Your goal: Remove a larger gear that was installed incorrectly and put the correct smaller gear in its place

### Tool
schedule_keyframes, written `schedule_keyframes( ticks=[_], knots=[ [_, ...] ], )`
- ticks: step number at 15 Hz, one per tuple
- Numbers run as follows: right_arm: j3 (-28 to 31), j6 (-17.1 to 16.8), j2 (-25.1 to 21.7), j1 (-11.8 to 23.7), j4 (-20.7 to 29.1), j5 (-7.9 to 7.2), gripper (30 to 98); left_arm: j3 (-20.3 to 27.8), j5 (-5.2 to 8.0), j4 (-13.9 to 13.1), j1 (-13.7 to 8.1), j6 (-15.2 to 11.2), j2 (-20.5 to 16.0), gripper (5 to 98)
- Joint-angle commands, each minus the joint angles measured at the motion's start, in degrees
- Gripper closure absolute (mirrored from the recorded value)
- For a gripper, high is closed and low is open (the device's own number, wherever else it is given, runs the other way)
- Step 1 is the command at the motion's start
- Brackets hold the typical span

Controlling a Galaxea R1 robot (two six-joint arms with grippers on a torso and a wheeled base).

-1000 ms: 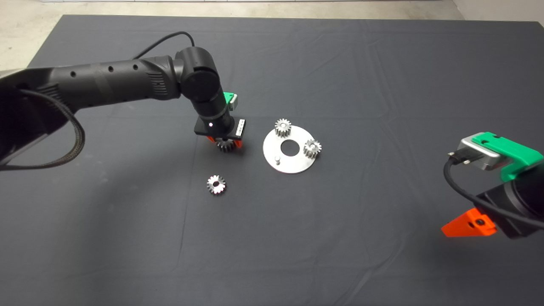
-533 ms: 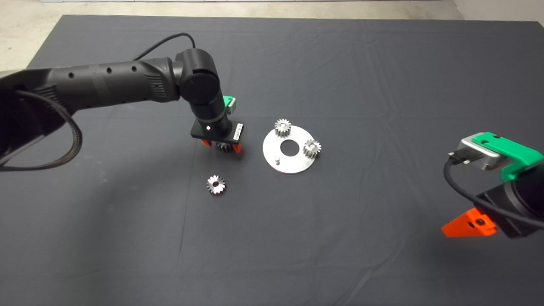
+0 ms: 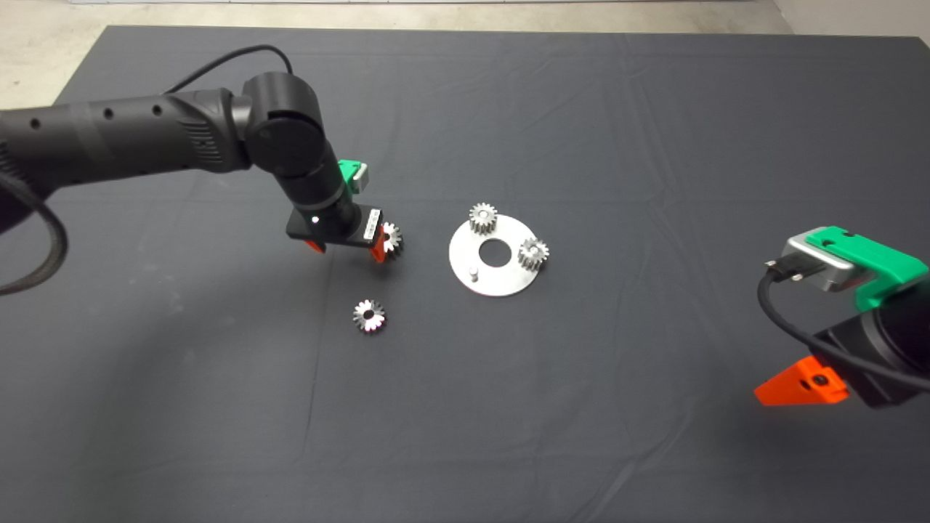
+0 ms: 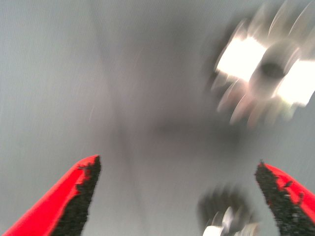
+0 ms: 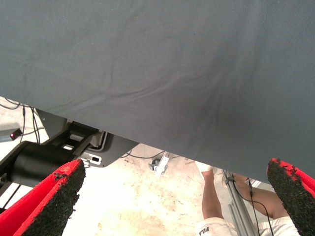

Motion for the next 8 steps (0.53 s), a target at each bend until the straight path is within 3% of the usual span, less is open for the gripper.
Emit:
schedule_keyframes(
  ticks=[1, 3, 8],
  knots=[
    [0.2, 0.2, 0.1, 0.7, 1.9, -6.11, 30.8, 3.0, 0.24, -4.4, -0.8, -2.0, -3.1, 21.9],
    [0.2, 0.2, 0.1, 0.7, 1.9, -6.11, 30.8, 3.1, 0.17, -7.0, -0.8, -2.0, -2.9, 20.7],
    [0.2, 0.2, 0.1, 0.7, 1.8, -6.2, 30.8, 3.1, -0.11, -9.5, -0.5, -1.7, -2.4, 20.6]
  ],
)
